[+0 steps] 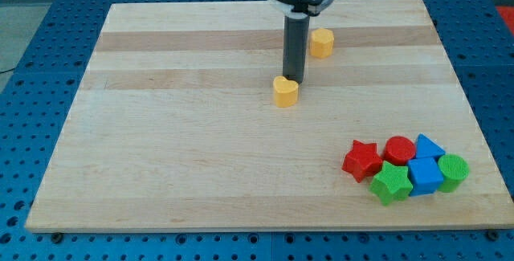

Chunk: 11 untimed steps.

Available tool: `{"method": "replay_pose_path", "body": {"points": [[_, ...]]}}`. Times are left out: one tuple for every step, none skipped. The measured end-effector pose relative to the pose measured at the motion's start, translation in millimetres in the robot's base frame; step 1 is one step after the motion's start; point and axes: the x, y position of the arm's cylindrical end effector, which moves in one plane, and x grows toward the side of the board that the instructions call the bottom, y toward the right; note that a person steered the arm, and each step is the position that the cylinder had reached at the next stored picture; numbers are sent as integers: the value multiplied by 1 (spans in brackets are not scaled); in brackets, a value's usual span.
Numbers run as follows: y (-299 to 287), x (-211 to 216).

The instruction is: Push yellow heart to the top of the red circle

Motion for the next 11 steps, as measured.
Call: {"method": "replay_pose_path", "body": {"points": [[-17, -37], [-57, -59], [-80, -44], [-73, -19], [-61, 10], [-73, 27], [-75, 31], [-38, 31], [5, 31], [49, 35], [83, 47]]}}
